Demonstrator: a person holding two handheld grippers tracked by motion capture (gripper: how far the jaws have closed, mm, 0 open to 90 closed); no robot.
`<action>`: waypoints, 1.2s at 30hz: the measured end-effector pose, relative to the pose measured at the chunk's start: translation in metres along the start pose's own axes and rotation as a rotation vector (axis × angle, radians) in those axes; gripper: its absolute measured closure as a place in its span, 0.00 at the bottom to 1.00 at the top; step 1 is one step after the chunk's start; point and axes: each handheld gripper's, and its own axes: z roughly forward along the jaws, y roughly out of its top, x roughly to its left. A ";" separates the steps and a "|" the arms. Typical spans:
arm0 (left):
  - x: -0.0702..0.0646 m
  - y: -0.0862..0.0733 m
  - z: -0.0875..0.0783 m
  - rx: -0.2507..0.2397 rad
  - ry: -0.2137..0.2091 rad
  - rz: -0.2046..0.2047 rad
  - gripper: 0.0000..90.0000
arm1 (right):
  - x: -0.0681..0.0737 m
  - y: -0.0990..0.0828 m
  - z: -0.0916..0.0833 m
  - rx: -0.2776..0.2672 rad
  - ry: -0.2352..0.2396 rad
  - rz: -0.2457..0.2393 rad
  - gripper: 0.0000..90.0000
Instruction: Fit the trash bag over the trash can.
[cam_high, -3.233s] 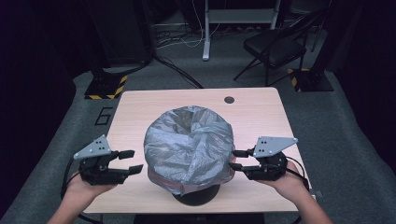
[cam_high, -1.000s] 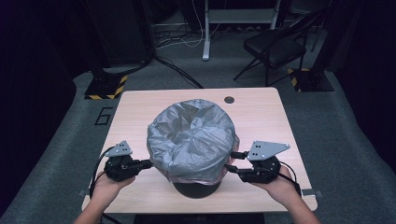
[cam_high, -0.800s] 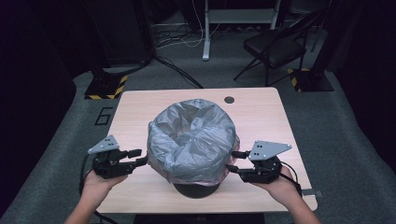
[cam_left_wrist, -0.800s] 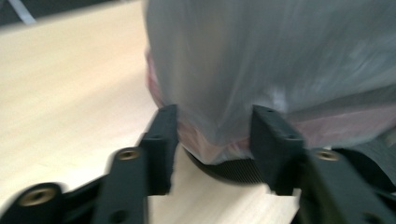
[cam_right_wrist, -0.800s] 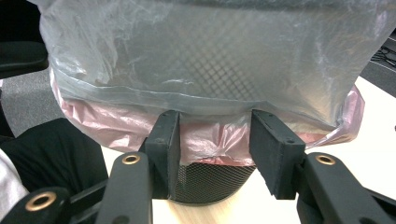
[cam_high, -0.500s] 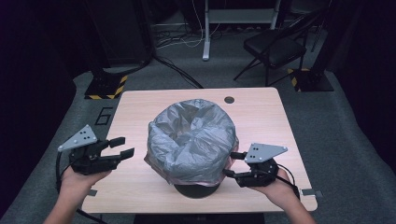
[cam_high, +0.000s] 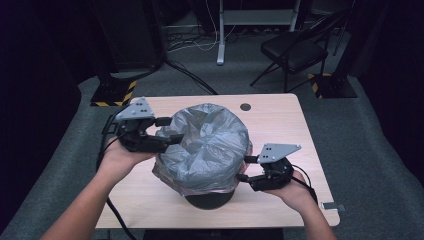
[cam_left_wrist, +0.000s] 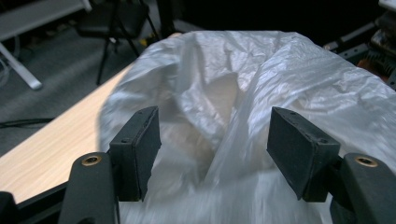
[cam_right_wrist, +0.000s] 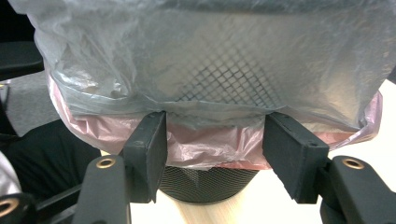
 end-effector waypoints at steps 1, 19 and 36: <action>0.001 0.004 0.006 0.020 -0.007 0.008 0.38 | -0.002 0.001 0.000 0.004 0.008 0.002 0.44; 0.004 0.041 0.079 0.216 -0.030 0.039 0.35 | 0.015 0.004 -0.003 -0.031 -0.019 -0.010 0.42; 0.000 0.032 0.157 0.457 -0.128 0.058 0.37 | 0.008 -0.002 0.006 -0.052 -0.044 0.015 0.55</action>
